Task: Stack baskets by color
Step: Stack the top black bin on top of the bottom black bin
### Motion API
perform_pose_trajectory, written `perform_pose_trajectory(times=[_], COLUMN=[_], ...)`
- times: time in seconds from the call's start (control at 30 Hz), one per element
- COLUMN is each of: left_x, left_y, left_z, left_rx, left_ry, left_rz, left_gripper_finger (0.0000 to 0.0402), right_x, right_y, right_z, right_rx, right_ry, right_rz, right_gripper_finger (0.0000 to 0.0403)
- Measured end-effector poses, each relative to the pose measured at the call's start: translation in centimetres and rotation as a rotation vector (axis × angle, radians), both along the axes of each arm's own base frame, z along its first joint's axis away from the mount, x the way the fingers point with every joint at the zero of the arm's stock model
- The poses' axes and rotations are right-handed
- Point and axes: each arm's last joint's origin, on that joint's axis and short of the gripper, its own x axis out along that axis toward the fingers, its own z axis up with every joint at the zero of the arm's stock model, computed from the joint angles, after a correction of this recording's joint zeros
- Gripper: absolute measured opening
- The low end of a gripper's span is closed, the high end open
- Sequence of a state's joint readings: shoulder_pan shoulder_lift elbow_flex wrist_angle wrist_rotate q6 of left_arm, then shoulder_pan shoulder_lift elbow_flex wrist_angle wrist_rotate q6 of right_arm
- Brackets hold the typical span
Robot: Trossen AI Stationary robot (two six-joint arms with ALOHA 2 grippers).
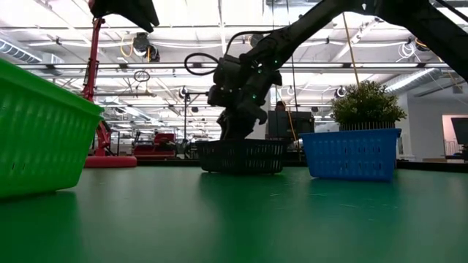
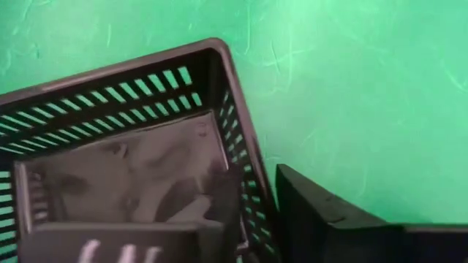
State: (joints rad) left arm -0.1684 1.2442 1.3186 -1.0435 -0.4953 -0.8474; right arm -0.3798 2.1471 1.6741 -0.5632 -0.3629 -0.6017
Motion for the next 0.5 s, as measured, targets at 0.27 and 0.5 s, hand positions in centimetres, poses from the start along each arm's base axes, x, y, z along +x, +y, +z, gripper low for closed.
perform_pose_trajectory(times=[0.27, 0.5], left_x=[0.0, 0.0], left_y=[0.0, 0.0], left_z=[0.0, 0.0], left_rx=[0.017, 0.02], left_ry=[0.012, 0.016], left_rz=[-0.022, -0.028], left_gripper_finger=[0.0099, 0.0099], right_x=[-0.6, -1.8], right_y=[0.4, 0.8], right_z=[0.3, 4.3], right_rx=[0.045, 0.068], right_ry=[0.057, 0.021], right_rz=[-0.034, -0.112], right_gripper_finger=[0.0006, 0.0008])
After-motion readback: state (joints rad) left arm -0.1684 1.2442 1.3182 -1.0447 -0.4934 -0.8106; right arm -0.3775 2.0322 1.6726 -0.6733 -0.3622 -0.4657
